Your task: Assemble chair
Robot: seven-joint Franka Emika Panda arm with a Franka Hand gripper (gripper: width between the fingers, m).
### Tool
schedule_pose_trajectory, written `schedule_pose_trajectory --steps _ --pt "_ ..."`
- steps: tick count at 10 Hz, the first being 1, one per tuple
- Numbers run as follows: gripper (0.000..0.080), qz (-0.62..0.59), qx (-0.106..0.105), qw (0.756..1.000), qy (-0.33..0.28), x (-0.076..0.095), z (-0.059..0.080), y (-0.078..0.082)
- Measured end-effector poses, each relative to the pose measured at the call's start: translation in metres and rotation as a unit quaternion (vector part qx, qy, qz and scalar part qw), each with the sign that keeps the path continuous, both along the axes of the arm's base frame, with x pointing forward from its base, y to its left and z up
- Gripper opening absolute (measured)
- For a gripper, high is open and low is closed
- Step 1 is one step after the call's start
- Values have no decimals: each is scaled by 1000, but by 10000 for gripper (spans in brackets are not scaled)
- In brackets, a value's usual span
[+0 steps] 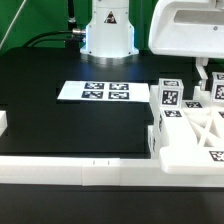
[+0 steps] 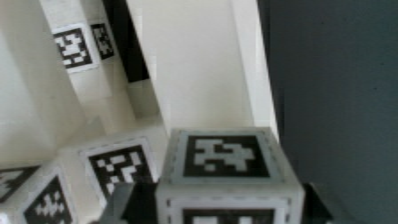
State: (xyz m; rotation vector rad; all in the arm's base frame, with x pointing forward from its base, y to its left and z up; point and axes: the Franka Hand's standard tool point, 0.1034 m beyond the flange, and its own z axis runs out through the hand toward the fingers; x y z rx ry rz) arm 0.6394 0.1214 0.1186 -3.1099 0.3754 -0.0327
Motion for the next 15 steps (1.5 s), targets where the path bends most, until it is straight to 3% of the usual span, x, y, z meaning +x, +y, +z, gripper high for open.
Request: schedule_pose_trajectory --steps 12,15 --pt "282 -17 0 1000 -4 1 -2 -1" --pt "282 -97 2 995 -3 1 -2 -1"
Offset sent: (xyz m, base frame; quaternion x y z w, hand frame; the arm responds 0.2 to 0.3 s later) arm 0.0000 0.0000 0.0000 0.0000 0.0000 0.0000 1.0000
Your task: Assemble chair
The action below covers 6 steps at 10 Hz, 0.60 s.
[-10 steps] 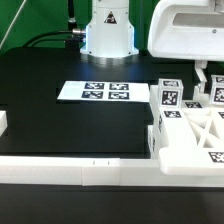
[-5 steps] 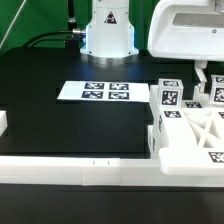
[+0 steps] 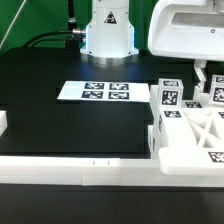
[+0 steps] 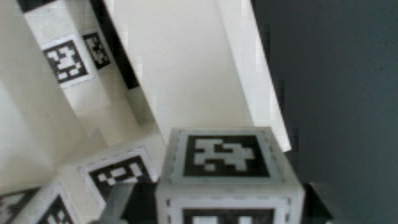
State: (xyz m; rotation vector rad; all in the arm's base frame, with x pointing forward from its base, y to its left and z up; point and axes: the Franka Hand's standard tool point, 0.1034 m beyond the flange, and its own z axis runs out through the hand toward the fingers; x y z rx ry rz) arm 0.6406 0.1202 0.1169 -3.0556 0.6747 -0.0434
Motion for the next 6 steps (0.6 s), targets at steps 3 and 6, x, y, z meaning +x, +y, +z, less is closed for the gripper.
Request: schedule_pose_trajectory --steps 3,6 --pt "282 -105 3 994 1 0 0 0" --pt "282 -223 8 975 2 0 0 0"
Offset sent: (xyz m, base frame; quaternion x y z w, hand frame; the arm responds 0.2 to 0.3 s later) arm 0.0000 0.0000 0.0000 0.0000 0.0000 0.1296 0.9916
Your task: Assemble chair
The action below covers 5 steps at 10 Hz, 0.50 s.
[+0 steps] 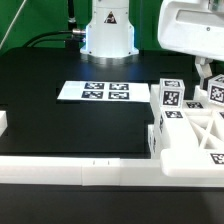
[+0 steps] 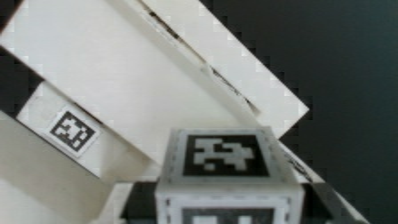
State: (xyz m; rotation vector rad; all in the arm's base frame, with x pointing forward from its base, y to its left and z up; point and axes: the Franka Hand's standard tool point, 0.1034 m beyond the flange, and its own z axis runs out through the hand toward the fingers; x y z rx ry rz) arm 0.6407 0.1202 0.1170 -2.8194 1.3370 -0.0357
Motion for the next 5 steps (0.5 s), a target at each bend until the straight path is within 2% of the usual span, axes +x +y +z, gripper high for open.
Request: schedule_pose_trajectory --steps 5 --pt "282 -170 8 985 2 0 0 0"
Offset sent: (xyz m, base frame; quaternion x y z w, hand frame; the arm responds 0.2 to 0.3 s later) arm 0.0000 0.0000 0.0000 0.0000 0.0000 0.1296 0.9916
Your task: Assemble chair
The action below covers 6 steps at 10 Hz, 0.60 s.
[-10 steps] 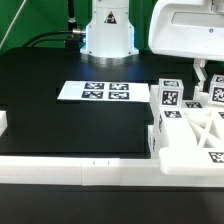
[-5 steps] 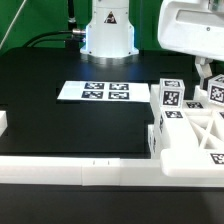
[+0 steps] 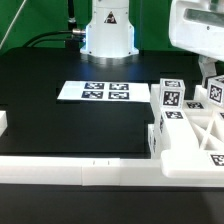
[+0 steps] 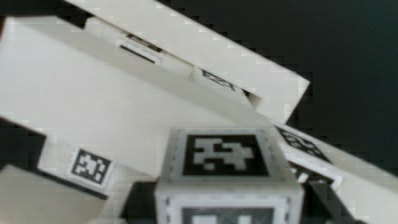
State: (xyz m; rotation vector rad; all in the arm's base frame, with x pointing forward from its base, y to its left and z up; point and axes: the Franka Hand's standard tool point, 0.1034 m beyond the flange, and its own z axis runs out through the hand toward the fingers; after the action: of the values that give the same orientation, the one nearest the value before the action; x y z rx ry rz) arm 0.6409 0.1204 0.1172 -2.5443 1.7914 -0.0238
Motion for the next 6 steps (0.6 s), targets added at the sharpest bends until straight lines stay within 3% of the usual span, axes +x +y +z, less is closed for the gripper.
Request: schedule_pose_trajectory --steps 6 --pt "282 -180 7 984 0 -2 -2 2"
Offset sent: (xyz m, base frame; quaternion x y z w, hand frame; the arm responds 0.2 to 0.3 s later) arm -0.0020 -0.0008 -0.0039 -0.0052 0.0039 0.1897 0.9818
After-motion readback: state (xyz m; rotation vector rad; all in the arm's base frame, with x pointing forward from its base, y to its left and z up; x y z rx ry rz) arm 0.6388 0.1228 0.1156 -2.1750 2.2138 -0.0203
